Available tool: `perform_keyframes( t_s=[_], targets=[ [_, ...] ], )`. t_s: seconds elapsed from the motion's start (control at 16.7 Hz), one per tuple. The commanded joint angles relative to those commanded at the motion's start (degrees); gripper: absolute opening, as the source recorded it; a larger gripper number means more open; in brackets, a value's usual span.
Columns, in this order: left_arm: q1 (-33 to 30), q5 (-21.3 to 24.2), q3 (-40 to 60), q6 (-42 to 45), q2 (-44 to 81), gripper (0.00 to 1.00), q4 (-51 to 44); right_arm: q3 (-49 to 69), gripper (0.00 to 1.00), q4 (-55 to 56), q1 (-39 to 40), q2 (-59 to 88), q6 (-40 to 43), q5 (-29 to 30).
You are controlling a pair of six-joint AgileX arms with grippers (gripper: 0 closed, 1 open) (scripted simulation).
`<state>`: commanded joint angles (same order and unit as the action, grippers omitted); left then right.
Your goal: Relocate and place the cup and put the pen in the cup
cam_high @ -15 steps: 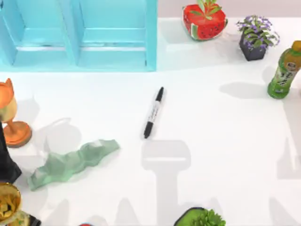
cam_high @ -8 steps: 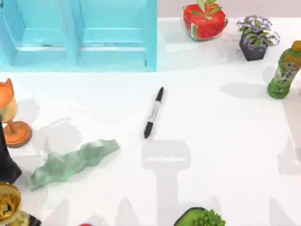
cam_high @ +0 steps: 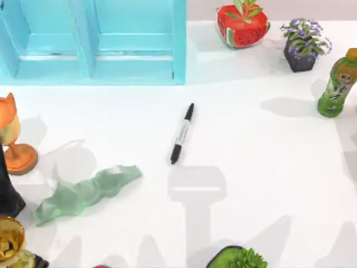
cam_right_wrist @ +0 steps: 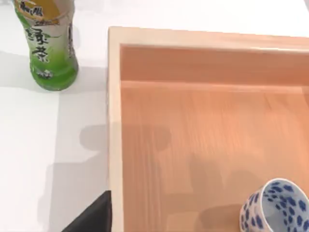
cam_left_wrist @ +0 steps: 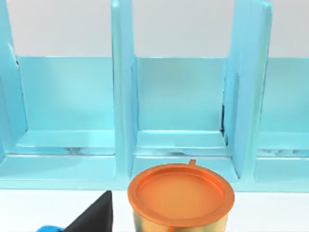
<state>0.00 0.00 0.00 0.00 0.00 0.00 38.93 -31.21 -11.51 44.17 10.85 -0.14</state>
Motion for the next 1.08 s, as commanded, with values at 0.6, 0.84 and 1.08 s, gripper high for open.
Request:
perform_keyframes(
  t_s=[0.6,0.84,1.08],
  targets=[
    [0.0,0.0,0.0,0.0,0.0,1.00,0.0,41.3,1.00,-34.2,-12.7,48.6,13.1,0.3],
    [0.0,0.0,0.0,0.0,0.0,1.00,0.0,51.6,1.00,-42.3,-15.7,60.3,15.9,0.3],
    [0.0,0.0,0.0,0.0,0.0,1.00,0.0,54.9,1.00,-44.8,-16.7,64.0,16.8,0.3]
  ],
)
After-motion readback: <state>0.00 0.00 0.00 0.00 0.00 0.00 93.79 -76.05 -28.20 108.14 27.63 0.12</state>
